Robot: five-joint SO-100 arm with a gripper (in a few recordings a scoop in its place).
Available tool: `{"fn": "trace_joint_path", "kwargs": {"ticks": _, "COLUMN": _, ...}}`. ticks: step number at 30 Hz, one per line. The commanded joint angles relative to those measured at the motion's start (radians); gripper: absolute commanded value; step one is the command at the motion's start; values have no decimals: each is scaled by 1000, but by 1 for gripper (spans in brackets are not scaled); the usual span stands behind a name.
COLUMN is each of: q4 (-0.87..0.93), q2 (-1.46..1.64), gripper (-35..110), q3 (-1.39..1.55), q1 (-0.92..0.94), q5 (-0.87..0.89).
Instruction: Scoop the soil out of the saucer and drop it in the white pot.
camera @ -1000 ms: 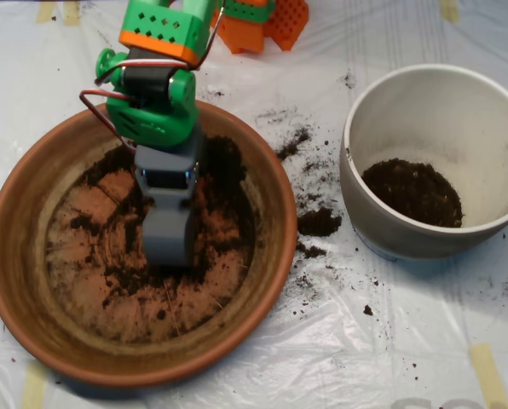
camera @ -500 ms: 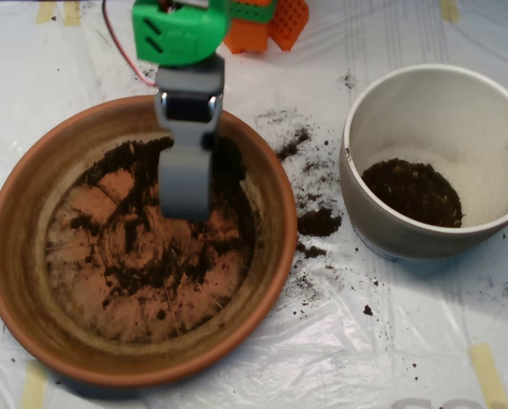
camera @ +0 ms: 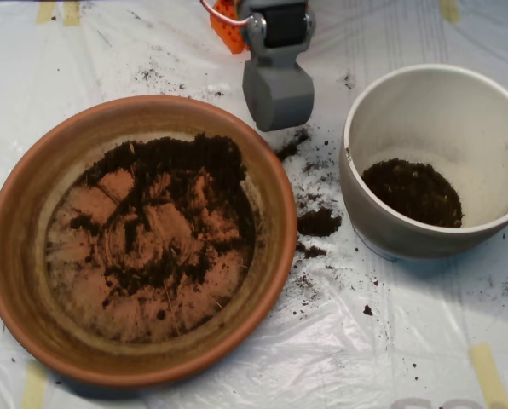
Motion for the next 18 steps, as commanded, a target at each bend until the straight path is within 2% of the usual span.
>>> {"fn": "trace_joint_path", "kwargs": {"ticks": 1, "q4": -14, "q2": 155, "gripper": 0, "q3": 54, "q1": -83, "q5": -14}}
{"fn": "trace_joint_path", "kwargs": {"ticks": 9, "q4": 14, "q2": 408, "gripper": 0, "q3": 210, "q1": -245, "q5": 17}}
{"fn": "trace_joint_path", "kwargs": {"ticks": 18, "q4": -61, "q2": 417, "gripper": 0, "q3": 314, "q1": -288, "q5": 110}}
